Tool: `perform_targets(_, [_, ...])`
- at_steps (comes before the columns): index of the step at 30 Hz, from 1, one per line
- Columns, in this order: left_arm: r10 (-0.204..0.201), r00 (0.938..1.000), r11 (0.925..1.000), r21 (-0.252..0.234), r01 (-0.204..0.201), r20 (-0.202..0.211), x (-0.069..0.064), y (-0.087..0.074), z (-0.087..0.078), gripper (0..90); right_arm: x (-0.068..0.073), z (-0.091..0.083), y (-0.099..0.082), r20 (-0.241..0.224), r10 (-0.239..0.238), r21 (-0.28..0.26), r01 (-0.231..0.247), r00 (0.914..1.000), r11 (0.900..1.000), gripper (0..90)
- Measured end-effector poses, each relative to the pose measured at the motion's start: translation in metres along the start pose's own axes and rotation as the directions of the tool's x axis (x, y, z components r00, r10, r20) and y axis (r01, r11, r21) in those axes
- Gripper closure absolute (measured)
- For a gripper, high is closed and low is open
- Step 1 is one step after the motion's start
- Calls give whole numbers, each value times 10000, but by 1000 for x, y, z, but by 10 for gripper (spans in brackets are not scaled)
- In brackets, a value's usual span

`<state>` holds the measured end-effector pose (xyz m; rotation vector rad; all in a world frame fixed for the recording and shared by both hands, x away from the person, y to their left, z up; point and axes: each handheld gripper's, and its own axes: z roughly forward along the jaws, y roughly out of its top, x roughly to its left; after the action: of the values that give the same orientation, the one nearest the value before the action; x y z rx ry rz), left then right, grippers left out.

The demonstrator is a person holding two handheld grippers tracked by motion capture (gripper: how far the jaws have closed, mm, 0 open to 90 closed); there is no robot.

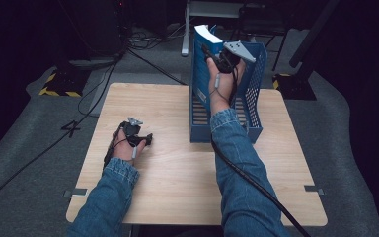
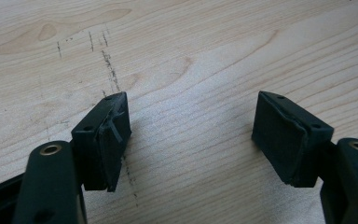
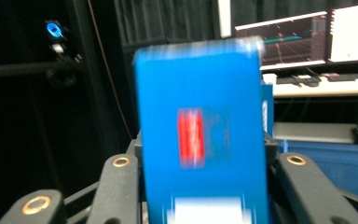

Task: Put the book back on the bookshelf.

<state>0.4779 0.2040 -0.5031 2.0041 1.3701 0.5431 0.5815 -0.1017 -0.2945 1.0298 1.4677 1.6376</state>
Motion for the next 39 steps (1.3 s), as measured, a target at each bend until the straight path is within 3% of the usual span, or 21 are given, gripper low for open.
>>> perform_targets(1, [8, 10000, 10000, -6, -8, -1, 0, 0, 0, 280, 3, 1, -5, 129, -13, 152, 11, 9999, 9999, 574])
perform_targets(2, [17, 10000, 10000, -23, -17, -16, 0, 0, 0, 282, 6, 6, -23, 431, 38, 1041, -83, 9991, 9945, 574])
perform_targets(4, [47, 10000, 10000, -23, -47, -5, 0, 0, 0, 283, 4, 11, -43, 421, 281, 1608, -345, 9987, 9864, 583])
perform_targets(5, [36, 10000, 10000, 2, -36, 11, 0, 0, 0, 283, 4, 11, -43, 421, 281, 1608, -345, 9987, 9864, 583])
perform_targets(6, [46, 10000, 10000, -20, -46, -8, 0, 0, 0, 283, 2, 12, -55, 294, 404, 1312, -439, 9988, 9904, 587])
perform_targets(7, [9, 10000, 10000, -1, -9, 20, 0, 0, 0, 283, 3, 10, -59, 307, 100, 977, -129, 9995, 9951, 586])
perform_targets(10, [7, 10000, 10000, -25, -7, 3, 0, 0, 0, 282, 5, 9, -57, 515, -281, 1067, 224, 9983, 9940, 584])
perform_targets(13, [60, 10000, 10000, -21, -60, -1, 0, 0, 0, 283, 5, 6, -59, 684, -161, 985, 93, 9975, 9951, 583])
perform_targets(17, [64, 10000, 10000, -15, -64, -19, 0, 0, 0, 284, 15, 2, -64, 871, -432, 836, 359, 9953, 9958, 581])
perform_targets(21, [62, 10000, 10000, -10, -62, -25, 0, 0, 0, 285, 20, 4, -67, 1121, -159, 653, 86, 9936, 9978, 579])
perform_targets(25, [53, 10000, 10000, -18, -53, -25, 0, 0, 0, 285, 20, 9, -70, 1197, -522, 609, 451, 9914, 9971, 577])
perform_targets(31, [58, 10000, 10000, -17, -58, -15, 0, 0, 0, 284, 11, 7, -69, 956, -706, 1015, 608, 9929, 9930, 537])
perform_targets(39, [100, 9999, 9999, 9, -100, 76, -2, -5, -5, 279, 11, -21, -44, 203, -463, 1086, 439, 9987, 9931, 371])
